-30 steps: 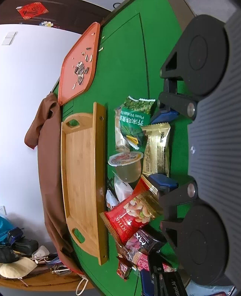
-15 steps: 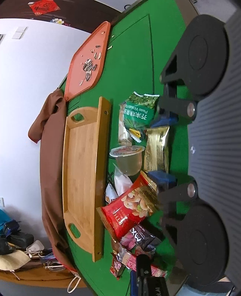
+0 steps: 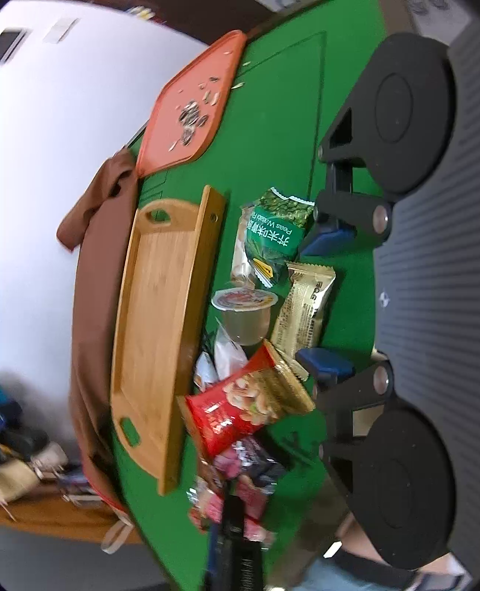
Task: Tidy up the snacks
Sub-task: 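Grasp the pink wafer packet with the left tool while the right tool grasps the gold foil packet, then carry the pink packet and gold packet up and over the wooden tray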
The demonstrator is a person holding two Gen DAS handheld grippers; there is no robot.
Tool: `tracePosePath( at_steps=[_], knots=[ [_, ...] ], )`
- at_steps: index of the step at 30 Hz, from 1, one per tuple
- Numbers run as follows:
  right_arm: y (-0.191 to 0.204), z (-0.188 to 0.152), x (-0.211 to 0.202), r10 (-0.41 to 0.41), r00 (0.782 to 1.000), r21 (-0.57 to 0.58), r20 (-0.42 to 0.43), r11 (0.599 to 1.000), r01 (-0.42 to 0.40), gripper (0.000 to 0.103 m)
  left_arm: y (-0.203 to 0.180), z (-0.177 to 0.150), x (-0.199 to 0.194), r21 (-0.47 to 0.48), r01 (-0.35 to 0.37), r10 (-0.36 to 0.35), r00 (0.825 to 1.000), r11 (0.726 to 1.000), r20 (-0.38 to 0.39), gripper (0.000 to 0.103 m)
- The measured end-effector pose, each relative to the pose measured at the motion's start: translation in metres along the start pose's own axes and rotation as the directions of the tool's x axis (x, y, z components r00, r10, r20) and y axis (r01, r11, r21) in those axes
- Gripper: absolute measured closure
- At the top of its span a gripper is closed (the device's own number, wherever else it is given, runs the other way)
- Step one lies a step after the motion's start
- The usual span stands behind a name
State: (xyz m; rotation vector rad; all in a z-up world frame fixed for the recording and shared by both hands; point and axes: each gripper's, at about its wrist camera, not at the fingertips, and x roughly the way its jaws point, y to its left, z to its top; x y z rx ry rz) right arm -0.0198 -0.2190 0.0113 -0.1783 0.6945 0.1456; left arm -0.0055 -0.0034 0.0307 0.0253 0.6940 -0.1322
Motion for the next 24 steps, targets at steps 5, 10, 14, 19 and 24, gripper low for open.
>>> tracePosePath(
  at_steps=[5,10,14,19,24],
  knots=[
    [0.0,0.004,0.006,0.025,0.999,-0.131,-0.032,0.991,-0.029,0.034,0.0,0.001,0.003,0.002,-0.006,0.006,1.0,1.0,-0.006,0.072],
    [0.0,0.013,0.01,0.061,0.996,-0.154,-0.062,0.986,-0.07,0.048,-0.001,0.001,0.006,-0.007,-0.012,0.012,1.0,1.0,-0.012,0.072],
    [0.009,0.013,0.006,0.113,0.991,-0.188,-0.072,0.974,-0.125,0.052,0.001,0.001,0.008,-0.011,-0.017,0.016,1.0,1.0,-0.017,0.072],
    [0.006,0.016,0.006,0.117,0.99,-0.211,-0.074,0.969,-0.13,0.043,0.004,0.001,0.01,-0.02,-0.018,0.018,1.0,1.0,-0.021,0.072],
    [0.004,0.02,0.01,0.103,0.992,-0.27,-0.071,0.956,-0.118,0.043,0.005,0.002,0.013,-0.023,-0.02,0.019,0.999,1.0,-0.026,0.072]
  ],
)
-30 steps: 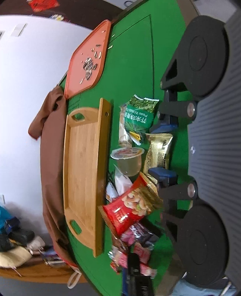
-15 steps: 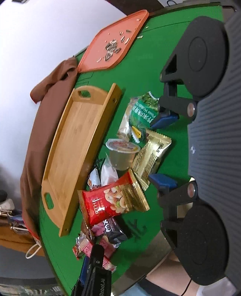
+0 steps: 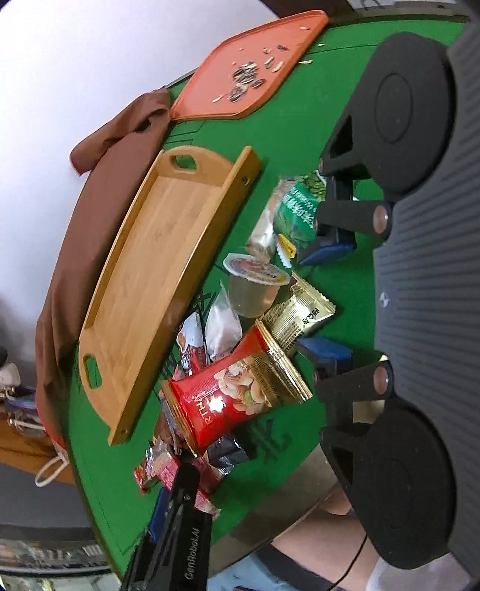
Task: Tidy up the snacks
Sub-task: 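Carry the pink packet and gold packet up and over the wooden tray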
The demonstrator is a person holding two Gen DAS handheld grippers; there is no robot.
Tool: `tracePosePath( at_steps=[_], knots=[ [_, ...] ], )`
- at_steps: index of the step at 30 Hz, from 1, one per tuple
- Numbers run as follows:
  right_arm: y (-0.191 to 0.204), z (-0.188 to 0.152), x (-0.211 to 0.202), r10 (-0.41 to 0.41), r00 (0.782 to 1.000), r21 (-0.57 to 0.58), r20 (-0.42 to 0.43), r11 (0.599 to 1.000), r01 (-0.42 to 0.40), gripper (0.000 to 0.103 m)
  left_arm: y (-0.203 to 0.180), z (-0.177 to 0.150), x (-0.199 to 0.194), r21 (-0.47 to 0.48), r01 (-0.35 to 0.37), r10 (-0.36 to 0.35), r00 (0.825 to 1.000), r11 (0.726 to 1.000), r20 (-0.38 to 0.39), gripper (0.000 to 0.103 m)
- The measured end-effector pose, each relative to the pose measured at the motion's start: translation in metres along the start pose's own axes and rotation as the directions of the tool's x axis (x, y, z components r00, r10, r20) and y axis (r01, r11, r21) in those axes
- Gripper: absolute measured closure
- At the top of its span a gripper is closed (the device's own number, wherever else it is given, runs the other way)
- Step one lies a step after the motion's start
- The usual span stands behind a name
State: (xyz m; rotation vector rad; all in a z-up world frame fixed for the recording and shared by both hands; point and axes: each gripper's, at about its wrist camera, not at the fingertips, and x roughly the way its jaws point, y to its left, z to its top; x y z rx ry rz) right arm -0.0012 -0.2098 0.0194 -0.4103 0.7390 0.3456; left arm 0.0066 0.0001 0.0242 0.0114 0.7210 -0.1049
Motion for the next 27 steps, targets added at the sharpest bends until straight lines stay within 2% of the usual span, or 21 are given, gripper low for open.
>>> tracePosePath(
  at_steps=[10,13,21,27],
  knots=[
    [0.002,0.015,0.019,0.034,0.999,-0.082,0.021,0.996,-0.032,0.036,-0.001,0.001,0.002,-0.004,-0.002,0.002,1.0,1.0,-0.006,0.072],
    [0.0,0.02,0.024,0.047,0.999,-0.055,0.016,0.997,-0.046,0.038,0.0,0.001,0.003,-0.005,-0.003,0.003,1.0,1.0,-0.007,0.071],
    [-0.003,0.021,0.03,0.083,0.996,0.052,0.023,0.995,-0.084,0.054,-0.001,0.003,0.007,-0.006,0.009,-0.009,1.0,1.0,-0.008,0.071],
    [-0.002,0.017,0.023,0.06,0.998,0.1,0.015,0.993,-0.061,0.051,0.001,0.005,0.007,-0.011,0.015,-0.015,1.0,1.0,-0.006,0.071]
  ],
)
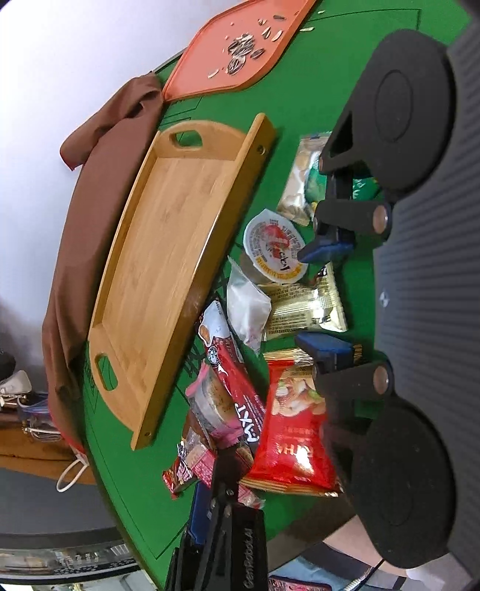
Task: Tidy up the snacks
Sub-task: 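Carry the pink packet and gold packet up and over the wooden tray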
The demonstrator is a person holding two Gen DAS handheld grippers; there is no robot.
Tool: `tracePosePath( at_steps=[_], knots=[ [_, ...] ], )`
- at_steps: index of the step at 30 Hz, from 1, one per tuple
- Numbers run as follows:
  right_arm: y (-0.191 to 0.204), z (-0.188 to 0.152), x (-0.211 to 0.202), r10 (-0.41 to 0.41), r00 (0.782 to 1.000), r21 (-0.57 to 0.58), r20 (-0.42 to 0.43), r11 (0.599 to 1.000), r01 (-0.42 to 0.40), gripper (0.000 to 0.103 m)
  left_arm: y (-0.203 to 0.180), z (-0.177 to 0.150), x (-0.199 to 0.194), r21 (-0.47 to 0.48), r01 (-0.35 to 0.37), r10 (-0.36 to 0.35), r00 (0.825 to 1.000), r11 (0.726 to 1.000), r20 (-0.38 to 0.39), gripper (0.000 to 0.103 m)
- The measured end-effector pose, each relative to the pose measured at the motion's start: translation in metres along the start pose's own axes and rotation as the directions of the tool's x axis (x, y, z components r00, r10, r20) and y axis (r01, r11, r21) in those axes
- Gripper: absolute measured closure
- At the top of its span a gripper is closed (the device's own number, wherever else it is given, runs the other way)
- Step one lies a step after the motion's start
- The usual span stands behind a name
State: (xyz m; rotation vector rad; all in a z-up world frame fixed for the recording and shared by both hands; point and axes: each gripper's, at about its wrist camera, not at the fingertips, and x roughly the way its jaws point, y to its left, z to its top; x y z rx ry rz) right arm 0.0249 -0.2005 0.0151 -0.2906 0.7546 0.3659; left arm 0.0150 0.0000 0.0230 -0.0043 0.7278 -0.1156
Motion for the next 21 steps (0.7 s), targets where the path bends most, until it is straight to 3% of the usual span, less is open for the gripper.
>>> tracePosePath(
  at_steps=[13,17,21],
  knots=[
    [0.002,0.01,0.013,-0.001,1.0,0.077,-0.006,0.997,0.002,0.051,-0.001,0.004,0.004,-0.002,0.017,-0.017,1.0,1.0,-0.004,0.071],
    [0.004,0.012,0.017,0.008,1.0,0.106,-0.002,0.994,-0.008,0.06,-0.002,0.004,0.004,-0.003,0.025,-0.025,1.0,1.0,-0.004,0.071],
    [0.001,0.012,0.014,0.019,1.0,0.151,-0.007,0.988,-0.018,0.062,0.0,0.006,0.003,-0.006,0.032,-0.032,0.999,0.999,0.003,0.071]
  ],
)
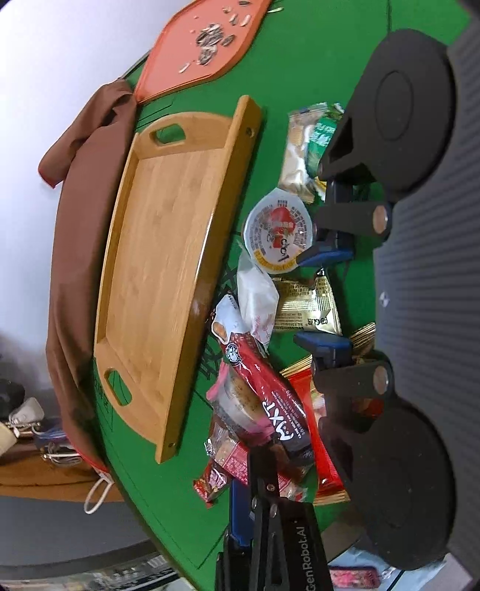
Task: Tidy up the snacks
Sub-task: 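Carry the pink packet and gold packet up and over the wooden tray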
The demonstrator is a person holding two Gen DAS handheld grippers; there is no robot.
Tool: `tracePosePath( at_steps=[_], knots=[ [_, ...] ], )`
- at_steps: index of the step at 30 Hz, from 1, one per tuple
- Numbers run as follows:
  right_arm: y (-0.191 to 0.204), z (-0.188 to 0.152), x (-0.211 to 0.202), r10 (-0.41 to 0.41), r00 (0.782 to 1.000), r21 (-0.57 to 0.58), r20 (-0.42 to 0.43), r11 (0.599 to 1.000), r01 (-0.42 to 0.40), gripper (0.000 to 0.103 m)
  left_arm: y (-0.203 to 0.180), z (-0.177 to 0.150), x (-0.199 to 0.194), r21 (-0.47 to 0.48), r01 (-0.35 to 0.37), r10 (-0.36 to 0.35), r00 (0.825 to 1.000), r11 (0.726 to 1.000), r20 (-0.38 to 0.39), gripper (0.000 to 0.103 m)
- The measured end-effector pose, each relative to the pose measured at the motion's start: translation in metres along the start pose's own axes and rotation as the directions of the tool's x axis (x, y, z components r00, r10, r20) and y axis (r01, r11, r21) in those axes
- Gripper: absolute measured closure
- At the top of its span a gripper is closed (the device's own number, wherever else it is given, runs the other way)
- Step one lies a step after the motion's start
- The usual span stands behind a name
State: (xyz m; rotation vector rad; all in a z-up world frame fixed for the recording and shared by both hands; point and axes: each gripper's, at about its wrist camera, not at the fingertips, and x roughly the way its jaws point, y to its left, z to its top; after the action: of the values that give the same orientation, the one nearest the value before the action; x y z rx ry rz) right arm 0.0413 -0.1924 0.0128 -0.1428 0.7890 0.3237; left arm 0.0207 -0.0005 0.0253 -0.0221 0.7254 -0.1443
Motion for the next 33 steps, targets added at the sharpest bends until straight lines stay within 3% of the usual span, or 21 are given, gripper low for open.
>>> tracePosePath(
  at_steps=[9,16,18,25,26,27,33],
  knots=[
    [-0.008,-0.008,-0.028,-0.039,0.999,0.029,0.026,0.999,0.038,0.062,-0.001,0.006,-0.002,-0.003,0.018,-0.018,1.0,1.0,0.014,0.071],
    [-0.011,-0.016,-0.031,-0.061,0.998,0.005,-0.007,0.998,0.061,0.057,-0.003,0.004,-0.003,0.001,0.021,-0.021,1.0,1.0,0.012,0.071],
    [-0.009,-0.013,-0.03,-0.071,0.997,-0.01,0.009,0.997,0.071,0.044,-0.004,0.004,-0.002,0.003,0.021,-0.021,1.0,1.0,0.011,0.071],
    [-0.004,-0.012,-0.012,-0.08,0.997,-0.071,-0.008,0.994,0.08,0.043,-0.002,0.004,-0.001,0.002,0.015,-0.015,1.0,1.0,0.008,0.071],
    [-0.003,-0.012,-0.012,-0.08,0.997,-0.077,-0.007,0.994,0.08,0.046,-0.002,0.004,-0.001,0.002,0.014,-0.014,1.0,1.0,0.006,0.071],
    [-0.003,-0.012,-0.012,-0.067,0.998,-0.072,-0.008,0.995,0.066,0.062,-0.002,0.004,0.0,0.003,0.014,-0.014,1.0,1.0,0.005,0.071],
    [-0.003,-0.008,-0.017,-0.045,0.999,-0.03,-0.005,0.999,0.044,0.067,0.002,0.013,0.0,0.002,0.039,-0.039,0.999,0.999,0.01,0.072]
  ],
)
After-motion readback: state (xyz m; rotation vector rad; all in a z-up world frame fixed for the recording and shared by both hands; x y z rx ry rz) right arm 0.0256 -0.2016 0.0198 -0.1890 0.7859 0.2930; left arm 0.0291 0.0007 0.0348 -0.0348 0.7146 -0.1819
